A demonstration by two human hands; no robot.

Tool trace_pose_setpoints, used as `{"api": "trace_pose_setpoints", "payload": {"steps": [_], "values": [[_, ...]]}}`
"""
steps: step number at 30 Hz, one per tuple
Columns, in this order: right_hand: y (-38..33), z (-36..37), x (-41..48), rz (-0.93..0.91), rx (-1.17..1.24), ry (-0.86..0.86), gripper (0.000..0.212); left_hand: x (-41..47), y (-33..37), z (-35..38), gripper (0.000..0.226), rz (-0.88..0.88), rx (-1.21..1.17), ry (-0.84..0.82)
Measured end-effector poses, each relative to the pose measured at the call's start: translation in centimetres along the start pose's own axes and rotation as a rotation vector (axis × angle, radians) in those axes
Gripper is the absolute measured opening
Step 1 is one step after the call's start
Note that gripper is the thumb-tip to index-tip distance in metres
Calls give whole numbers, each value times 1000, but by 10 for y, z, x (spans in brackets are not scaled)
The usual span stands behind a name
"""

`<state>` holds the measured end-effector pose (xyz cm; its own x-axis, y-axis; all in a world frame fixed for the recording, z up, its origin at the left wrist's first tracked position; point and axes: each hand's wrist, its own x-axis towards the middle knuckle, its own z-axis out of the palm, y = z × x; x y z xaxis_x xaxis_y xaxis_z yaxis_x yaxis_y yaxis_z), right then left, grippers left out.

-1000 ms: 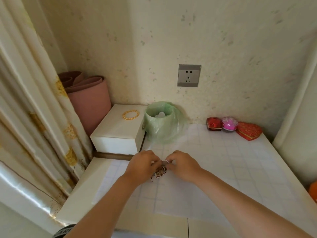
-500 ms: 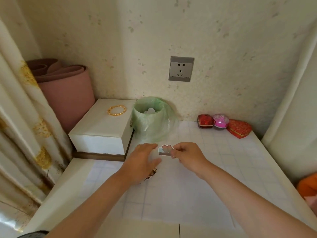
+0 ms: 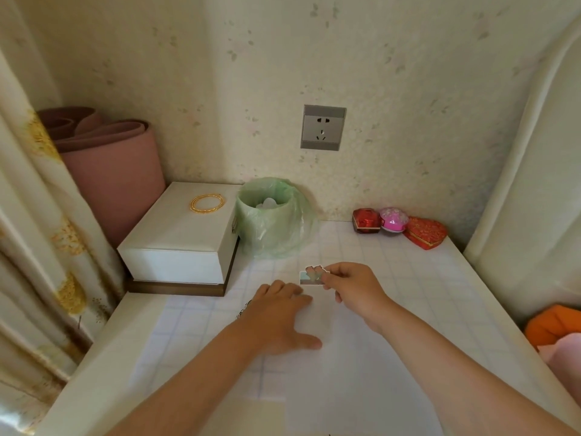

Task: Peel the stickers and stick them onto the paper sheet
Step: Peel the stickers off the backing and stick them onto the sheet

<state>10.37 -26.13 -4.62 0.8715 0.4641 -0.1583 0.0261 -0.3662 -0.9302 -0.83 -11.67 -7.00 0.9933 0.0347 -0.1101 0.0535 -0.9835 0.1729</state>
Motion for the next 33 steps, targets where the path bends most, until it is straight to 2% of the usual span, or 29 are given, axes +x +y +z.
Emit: {"api": "trace_pose_setpoints", "payload": {"steps": [4, 7, 10, 13, 16, 19, 24, 28, 31, 33], "values": [[2, 2, -7, 8, 8, -3, 13, -1, 1, -10, 79, -68, -21, 41], [3, 0, -15, 1, -4, 2, 13, -5, 1, -19, 54, -183, -173, 178], [-3, -4, -23, -39, 10, -17, 12, -7, 2, -30, 40, -285, -535, 237], [-14, -6, -32, -76, 0, -71, 13, -4, 6, -34, 23, -240, -930, 252], [-23, -5, -38, -59, 22, -58, 15, -2, 10, -37, 10, -262, -1088, 369], [-29, -2, -47, -19, 63, -41, 14, -5, 13, -39, 17, -306, -1208, 371], [-32, 2, -55, 9, 92, 72, 15, -10, 19, -39, 19, -226, -1175, 345], [-21, 7, -55, -81, -46, 164, 18, -10, 22, -39, 17, -174, -1017, 287], [-15, 11, -48, -158, -114, 181, 19, -6, 18, -35, 20, -208, -865, 345], [-15, 15, -45, -202, -131, 146, 19, -1, 12, -33, 21, -223, -855, 379]]}}
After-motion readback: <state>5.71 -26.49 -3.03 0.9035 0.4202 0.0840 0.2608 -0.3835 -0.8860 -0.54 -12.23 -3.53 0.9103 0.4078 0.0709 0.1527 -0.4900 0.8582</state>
